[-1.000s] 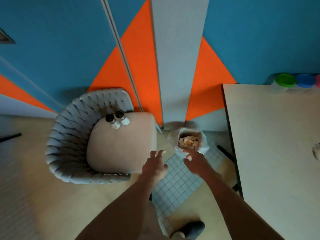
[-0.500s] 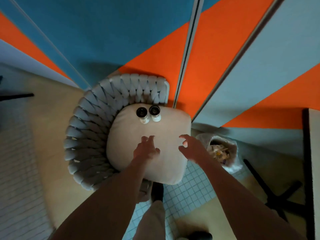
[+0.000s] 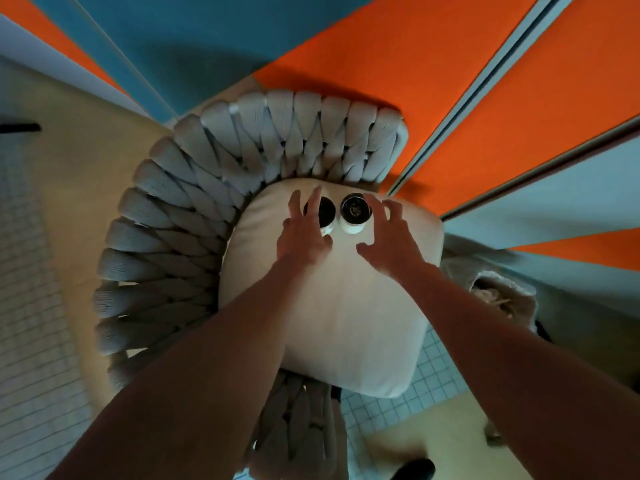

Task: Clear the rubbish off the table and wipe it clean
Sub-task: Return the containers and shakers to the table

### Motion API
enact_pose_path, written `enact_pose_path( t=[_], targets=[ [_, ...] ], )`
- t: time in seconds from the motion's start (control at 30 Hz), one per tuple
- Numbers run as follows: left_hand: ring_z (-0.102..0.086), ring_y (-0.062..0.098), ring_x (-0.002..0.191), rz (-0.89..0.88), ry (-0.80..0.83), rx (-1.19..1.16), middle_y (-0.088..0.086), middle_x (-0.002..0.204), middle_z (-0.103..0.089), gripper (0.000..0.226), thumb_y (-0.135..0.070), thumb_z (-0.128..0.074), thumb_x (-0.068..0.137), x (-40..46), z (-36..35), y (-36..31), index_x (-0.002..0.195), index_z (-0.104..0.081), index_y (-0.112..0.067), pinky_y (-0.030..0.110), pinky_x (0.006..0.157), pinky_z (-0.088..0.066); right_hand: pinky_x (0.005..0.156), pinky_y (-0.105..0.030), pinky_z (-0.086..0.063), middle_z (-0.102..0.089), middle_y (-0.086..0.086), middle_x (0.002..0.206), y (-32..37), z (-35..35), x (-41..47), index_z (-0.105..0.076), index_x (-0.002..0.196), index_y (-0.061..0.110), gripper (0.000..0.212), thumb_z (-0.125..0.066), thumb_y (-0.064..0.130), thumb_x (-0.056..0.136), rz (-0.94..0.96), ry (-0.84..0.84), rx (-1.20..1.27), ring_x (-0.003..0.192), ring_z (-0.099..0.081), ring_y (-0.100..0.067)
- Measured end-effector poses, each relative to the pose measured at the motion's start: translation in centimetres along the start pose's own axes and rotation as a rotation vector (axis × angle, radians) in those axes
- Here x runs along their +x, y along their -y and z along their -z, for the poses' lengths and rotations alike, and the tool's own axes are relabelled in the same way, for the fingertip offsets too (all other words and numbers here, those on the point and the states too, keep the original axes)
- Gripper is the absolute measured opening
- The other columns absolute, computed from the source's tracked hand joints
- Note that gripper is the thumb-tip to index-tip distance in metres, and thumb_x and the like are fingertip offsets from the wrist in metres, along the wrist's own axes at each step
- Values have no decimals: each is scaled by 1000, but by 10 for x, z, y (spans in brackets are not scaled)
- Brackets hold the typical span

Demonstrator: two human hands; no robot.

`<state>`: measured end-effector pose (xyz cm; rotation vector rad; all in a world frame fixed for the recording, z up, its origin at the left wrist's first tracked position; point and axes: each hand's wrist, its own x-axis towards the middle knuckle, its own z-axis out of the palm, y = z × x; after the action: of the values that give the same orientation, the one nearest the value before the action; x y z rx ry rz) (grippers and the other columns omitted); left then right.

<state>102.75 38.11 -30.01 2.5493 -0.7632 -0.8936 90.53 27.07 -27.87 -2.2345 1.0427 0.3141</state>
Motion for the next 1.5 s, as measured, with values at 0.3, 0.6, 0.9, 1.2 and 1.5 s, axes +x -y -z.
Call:
enact_pose_path(
  t=[0.3, 0.6, 0.9, 1.2, 1.5],
  targets=[
    [-63, 32, 113, -72, -84, -82, 11, 142, -43, 82, -20, -69, 90, 40, -37, 21, 154, -21, -42, 43, 96, -54, 101, -41, -41, -40, -13, 144, -9, -41, 63, -13, 155, 33, 102, -77, 13, 78, -4, -66, 252, 129, -48, -33],
    [-61, 31, 114, -106, -166, -108, 9, 129, -55, 75, -21, -69, 89, 43, -45, 27, 151, -31, -40, 41, 94, -50, 87, -37, -50, -63, -5, 119, -26, -59, 65, -40, 133, 21, 69, -77, 20, 74, 33, -241, 246, 109, -61, -27],
    [-60, 32, 116, -70, 22, -36, 8, 128, -62, 82, -31, -69, 81, -26, -34, 11, 150, -26, -41, 42, 99, -48, 84, -34, -50, -66, -1, 111, -54, -28, -29, -40, 130, 27, 69, -76, 18, 71, -104, -305, 380, 100, -63, -24],
    [-65, 33, 102, -230, 133, 31, 6, 118, -66, 72, -38, -69, 82, -155, -38, -46, 139, -25, -40, 46, 90, -53, 86, -39, -53, -67, -1, 107, -76, 6, -176, -37, 133, 38, 78, -77, 22, 68, -192, -297, 408, 97, -64, -23],
    [-68, 25, 96, -477, 168, 118, -3, 110, -69, 72, -41, -71, 81, -289, -68, -140, 141, -32, -46, 36, 82, -53, 88, -30, -52, -68, -6, 118, -131, 43, -353, -37, 146, 38, 85, -78, 21, 73, -270, -497, 444, 105, -65, -23]
  ],
)
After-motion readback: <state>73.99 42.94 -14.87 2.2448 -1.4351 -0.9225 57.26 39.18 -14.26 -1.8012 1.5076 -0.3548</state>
